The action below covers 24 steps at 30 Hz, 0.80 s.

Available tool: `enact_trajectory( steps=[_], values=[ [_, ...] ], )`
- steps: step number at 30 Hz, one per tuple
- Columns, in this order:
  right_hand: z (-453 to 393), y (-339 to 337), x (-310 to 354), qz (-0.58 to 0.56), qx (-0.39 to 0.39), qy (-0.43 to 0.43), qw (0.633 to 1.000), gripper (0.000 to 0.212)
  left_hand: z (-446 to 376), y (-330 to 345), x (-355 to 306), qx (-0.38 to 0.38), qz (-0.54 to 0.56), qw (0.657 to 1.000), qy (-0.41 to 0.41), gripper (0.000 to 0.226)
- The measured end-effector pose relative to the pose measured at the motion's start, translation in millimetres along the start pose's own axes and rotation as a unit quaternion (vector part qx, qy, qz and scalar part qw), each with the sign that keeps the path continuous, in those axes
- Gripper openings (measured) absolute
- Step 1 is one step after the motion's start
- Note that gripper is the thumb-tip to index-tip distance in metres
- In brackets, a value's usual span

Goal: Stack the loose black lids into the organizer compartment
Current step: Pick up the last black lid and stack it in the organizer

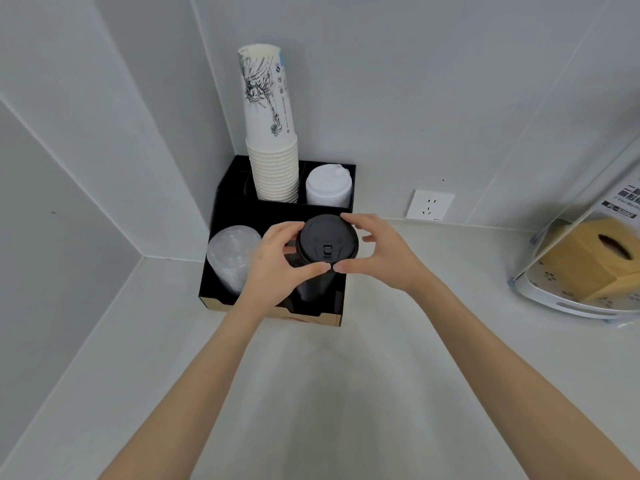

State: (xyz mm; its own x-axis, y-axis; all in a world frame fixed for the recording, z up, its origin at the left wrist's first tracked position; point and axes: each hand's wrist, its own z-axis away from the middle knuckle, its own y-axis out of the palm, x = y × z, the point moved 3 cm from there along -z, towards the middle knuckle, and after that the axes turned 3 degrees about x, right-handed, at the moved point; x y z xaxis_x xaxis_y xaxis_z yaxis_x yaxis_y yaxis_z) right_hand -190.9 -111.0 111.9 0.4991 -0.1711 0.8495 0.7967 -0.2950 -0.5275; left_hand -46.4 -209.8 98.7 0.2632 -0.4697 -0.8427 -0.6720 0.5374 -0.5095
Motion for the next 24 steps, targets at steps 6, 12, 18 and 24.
enact_trajectory(
  steps=[6, 12, 18, 24],
  values=[
    [-24.8, 15.7, -3.8, -0.046, -0.001, 0.022, 0.999, 0.082, -11.9, -8.6, 22.8, -0.003, 0.018, 0.999, -0.044, 0.066],
    [-27.7, 26.6, -17.8, -0.033, 0.011, 0.033, 0.999, 0.076, -8.1, -2.4, 38.7, -0.008, 0.017, 0.998, -0.064, 0.064],
    [-24.5, 32.1, -26.2, -0.027, 0.005, 0.036, 0.999, 0.074, -4.5, 3.4, 46.3, -0.003, 0.007, 0.998, -0.066, 0.064],
    [-25.6, 36.0, -26.3, -0.017, 0.006, 0.032, 0.999, 0.074, -8.3, 4.8, 50.6, 0.0, -0.004, 0.997, -0.079, 0.07]
  ],
)
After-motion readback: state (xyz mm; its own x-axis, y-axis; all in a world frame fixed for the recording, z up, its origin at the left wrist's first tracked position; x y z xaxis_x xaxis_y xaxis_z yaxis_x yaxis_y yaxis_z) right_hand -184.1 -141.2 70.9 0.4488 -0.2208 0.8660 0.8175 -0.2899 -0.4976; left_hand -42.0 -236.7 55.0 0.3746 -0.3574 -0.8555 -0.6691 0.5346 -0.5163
